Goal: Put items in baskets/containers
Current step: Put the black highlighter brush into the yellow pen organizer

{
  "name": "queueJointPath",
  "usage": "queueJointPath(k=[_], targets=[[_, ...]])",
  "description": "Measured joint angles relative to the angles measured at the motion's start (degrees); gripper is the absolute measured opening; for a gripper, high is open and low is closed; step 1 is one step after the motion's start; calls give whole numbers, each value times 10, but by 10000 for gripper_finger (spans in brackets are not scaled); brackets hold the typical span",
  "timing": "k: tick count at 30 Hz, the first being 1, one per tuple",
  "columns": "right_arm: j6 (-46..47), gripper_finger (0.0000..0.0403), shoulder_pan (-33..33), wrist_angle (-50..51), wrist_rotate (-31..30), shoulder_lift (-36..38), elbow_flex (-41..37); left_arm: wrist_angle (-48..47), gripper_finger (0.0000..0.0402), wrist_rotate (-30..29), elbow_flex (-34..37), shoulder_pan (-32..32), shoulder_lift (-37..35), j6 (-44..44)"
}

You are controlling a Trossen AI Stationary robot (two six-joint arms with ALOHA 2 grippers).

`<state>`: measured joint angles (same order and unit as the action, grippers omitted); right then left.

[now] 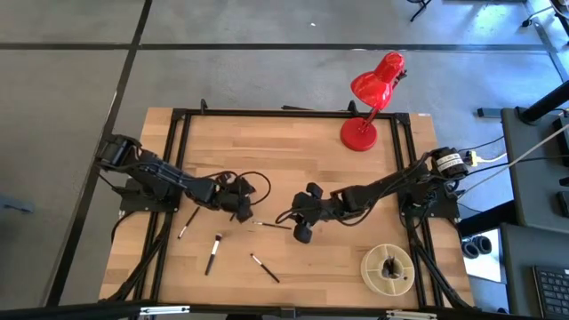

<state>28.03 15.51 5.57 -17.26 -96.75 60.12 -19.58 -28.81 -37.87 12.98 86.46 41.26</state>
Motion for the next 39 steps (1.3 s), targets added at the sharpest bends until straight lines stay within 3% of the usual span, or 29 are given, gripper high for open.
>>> queueJointPath(k=[4,9,14,21,24,27,30,33,39], targets=[[-2,113,0,1,7,0,0,2,139,-27,2,-16,25,20],[-4,113,0,3,20,0,0,23,138,-8,0,-38,57,13],[-9,113,0,3,24,0,0,50,103,4,-2,-50,82,-2],[-2,113,0,3,26,1,0,62,17,6,0,-45,75,-42],[0,113,1,17,53,9,0,79,10,-9,6,-32,49,-69],[8,113,1,69,79,29,0,148,15,-34,3,-10,7,-114],[17,113,7,87,65,46,0,225,14,-63,3,15,-24,-163],[13,113,17,45,19,48,0,341,7,-82,2,42,-49,-219],[-25,153,22,-104,9,51,-37,541,12,-81,2,86,-53,-271]])
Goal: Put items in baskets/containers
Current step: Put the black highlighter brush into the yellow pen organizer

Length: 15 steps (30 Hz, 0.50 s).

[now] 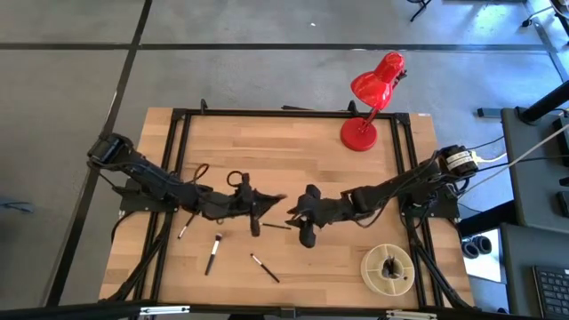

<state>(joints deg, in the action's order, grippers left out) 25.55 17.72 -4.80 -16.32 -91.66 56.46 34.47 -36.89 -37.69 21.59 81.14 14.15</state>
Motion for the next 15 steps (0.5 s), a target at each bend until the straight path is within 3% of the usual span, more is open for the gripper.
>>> queueJointPath(k=[6,9,15], targets=[[-73,234,0,-295,-2,0,-82,63,9,-21,0,32,0,-26],[-93,253,-2,-418,-5,-1,-119,81,11,-34,0,38,5,-41],[-108,245,-25,-451,37,-30,-115,135,12,-17,0,24,28,-49]])
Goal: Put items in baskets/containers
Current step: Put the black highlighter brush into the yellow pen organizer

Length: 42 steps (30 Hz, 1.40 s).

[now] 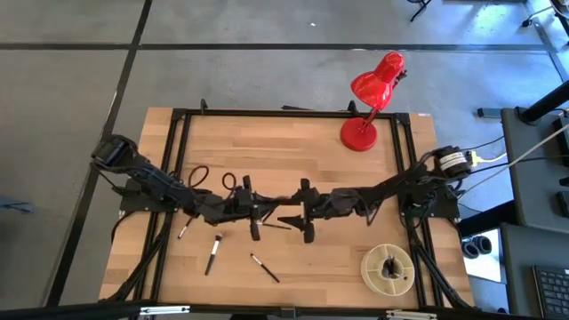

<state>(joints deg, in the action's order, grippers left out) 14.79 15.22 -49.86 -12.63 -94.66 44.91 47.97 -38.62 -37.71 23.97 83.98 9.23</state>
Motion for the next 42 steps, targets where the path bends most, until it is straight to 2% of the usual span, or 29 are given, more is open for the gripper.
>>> queueJointPath(k=[5,8,11,16,22,27,34,36,38,42], targets=[[-20,214,-11,-25,6,-35,34,9,12,43,0,-22,14,8],[-29,182,-12,-28,0,-43,47,7,12,56,0,-28,14,14],[-30,131,-11,-27,-8,-43,47,9,12,54,0,-24,14,3],[-31,24,-8,-25,-18,-43,46,10,12,59,0,-23,14,0],[-29,24,2,9,-55,-38,46,4,16,58,0,-23,14,0],[-15,22,30,167,-121,8,46,13,48,56,-1,-23,12,-19],[73,22,102,459,-231,125,80,-5,135,67,-1,-23,12,-44],[126,22,125,563,-230,158,102,-19,155,75,-1,-23,12,-59],[181,22,148,659,-203,181,129,-43,167,101,-1,-23,13,-74],[305,24,206,836,-171,198,181,-80,175,144,-1,-24,13,-108]])
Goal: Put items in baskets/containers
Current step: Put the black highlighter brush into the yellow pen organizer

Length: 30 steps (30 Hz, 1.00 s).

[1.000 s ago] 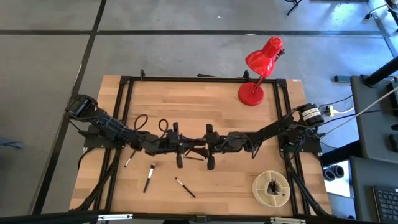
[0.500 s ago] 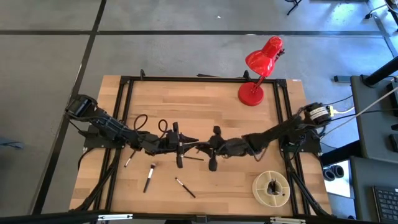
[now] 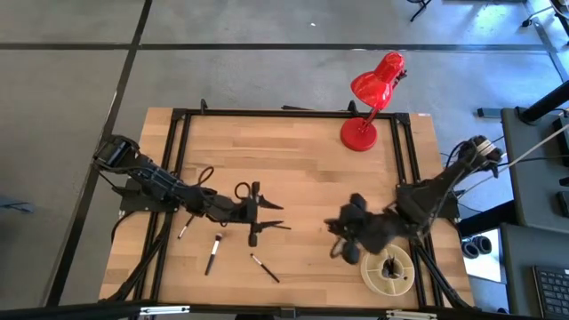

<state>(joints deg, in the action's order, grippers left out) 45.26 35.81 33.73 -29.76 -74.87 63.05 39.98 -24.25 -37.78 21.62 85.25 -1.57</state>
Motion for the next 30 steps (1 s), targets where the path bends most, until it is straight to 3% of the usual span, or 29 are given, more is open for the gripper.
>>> queueJointPath(k=[7,11,15,24,30], targets=[[160,24,101,202,29,-9,53,-37,164,-2,0,-1,0,-17],[228,23,163,253,-14,-8,71,-41,156,-2,0,-2,0,-15],[265,28,222,280,-66,-8,94,-41,151,-2,0,-8,0,-8],[347,22,328,330,-65,-19,98,-41,154,-3,0,-8,0,-22],[384,40,356,368,-78,-58,98,-42,150,-3,0,-8,0,-42]])
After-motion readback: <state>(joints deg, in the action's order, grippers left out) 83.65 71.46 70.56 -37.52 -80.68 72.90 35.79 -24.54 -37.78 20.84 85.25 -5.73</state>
